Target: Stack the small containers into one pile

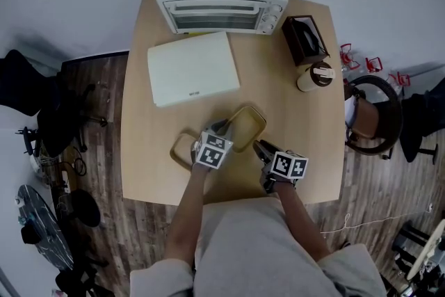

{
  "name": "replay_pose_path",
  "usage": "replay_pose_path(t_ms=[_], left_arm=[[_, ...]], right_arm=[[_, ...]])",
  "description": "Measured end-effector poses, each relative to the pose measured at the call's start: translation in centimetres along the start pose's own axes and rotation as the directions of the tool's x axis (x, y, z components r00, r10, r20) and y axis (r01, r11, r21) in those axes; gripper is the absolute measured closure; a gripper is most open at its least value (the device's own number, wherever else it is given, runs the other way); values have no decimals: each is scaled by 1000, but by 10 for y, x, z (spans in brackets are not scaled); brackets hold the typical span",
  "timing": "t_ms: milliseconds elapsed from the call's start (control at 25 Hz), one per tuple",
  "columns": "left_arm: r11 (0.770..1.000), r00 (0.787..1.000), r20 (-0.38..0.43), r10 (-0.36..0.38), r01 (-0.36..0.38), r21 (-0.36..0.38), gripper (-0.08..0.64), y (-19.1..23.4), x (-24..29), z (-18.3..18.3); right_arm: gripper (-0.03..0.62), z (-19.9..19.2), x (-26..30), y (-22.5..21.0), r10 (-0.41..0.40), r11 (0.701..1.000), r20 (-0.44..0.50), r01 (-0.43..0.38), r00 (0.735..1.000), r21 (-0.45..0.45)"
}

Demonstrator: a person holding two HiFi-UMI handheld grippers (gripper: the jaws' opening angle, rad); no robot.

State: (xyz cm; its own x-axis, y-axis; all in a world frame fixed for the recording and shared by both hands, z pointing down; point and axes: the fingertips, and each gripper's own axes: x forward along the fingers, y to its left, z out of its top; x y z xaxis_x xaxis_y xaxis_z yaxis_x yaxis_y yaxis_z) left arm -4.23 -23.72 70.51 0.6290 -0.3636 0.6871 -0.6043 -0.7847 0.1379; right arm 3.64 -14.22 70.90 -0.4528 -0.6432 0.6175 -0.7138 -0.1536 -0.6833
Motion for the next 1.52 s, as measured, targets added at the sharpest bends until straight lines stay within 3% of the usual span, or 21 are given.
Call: replay_pose_path(t_ms=[160,360,480,760,960,1520], left_arm=[[1000,1000,-10,-2,2,1,523,1,0,0],[1000,1000,-23,-14,15,14,526,-5,3,-1],[1000,1000,-7,-21,21,15,528,-5,3,4],[1000,1000,-23,-15,15,9,529,-3,3,-1],[1000,998,-58,-14,15,15,529,-4,7,-9],[1000,998,-55,25,-26,-11,528,2,-1,-8]], right_arm=[[423,6,-4,11,99,983,52,-105,994,148],[464,-5,10,13,52,997,-22,-51,998,50],[503,2,7,18,31,999,-3,-31,1000,-15],[509,9,1,26,6,992,19,-4,1000,-128],[517,-3,7,11,-27,992,-11,26,1000,-125],[509,-3,-1,11,-36,995,6,37,999,-97]])
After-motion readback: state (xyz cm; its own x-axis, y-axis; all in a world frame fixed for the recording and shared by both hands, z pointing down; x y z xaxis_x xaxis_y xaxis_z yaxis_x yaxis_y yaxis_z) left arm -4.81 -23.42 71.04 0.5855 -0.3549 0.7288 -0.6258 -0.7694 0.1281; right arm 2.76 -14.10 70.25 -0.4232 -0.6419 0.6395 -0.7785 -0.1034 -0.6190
